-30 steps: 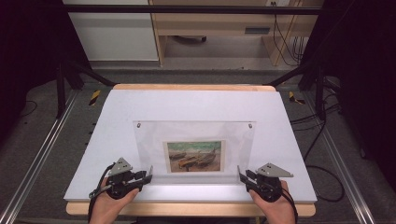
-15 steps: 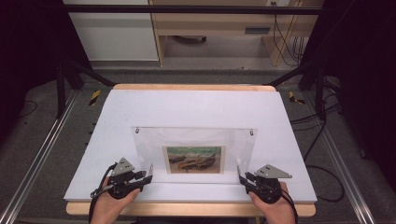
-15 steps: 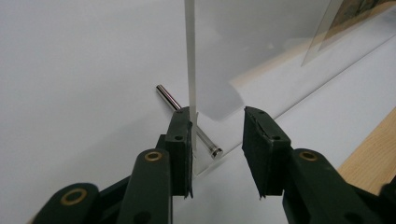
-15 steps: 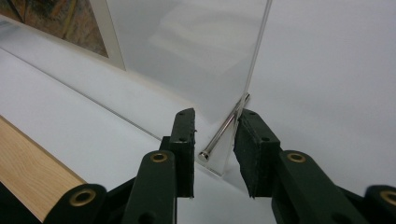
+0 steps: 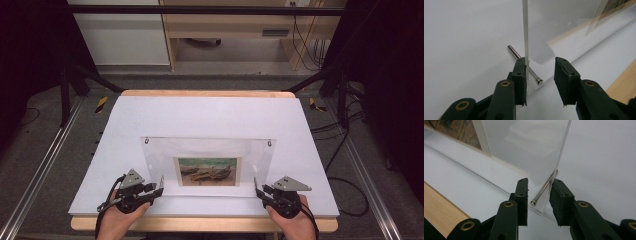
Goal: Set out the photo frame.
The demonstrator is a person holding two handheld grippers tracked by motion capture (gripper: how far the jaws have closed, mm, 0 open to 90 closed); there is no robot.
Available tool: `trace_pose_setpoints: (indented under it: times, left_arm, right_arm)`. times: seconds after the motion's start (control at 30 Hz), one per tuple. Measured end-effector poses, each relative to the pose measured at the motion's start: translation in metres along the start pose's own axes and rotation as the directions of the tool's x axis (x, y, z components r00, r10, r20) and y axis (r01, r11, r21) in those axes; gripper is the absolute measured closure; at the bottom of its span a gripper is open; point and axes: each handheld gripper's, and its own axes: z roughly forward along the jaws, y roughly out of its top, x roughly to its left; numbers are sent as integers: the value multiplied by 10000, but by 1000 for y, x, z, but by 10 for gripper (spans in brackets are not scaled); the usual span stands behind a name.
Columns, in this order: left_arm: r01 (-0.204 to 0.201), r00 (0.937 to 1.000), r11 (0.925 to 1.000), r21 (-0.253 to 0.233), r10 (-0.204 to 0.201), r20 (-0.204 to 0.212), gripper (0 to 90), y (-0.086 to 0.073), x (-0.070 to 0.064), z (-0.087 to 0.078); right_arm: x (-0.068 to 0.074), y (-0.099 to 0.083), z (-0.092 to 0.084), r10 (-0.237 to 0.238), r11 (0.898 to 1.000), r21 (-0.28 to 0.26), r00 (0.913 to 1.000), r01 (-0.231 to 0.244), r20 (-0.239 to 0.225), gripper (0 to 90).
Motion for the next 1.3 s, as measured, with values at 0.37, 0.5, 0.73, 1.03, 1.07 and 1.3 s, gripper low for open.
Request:
trace_pose_setpoints:
  times: [0.37,0.5,0.73,1.03,1.07,1.3]
  left_arm:
    - [-46,10000,10000,1,46,7,623,0,0,0]
    - [-10,9999,9999,-132,9,-101,569,0,1,-1]
    - [145,9998,9993,-331,-149,-120,426,1,5,-3]
    - [256,9997,9985,-494,-255,12,261,1,5,-6]
    - [230,9997,9983,-538,-229,30,238,2,5,-7]
    - [135,9999,9967,-796,-129,88,168,2,4,-10]
  right_arm:
    - [1,0,0,18,10000,-3,10000,-18,19,663]
    - [1,2,1,45,9999,-110,10000,-45,14,598]
    - [-2,3,0,181,9992,-360,9994,-171,287,381]
    - [-5,5,-2,260,9985,-480,9993,-246,281,220]
    - [-5,6,-3,306,9982,-514,9992,-292,253,196]
    - [-6,6,-8,134,9967,-800,9997,-116,223,137]
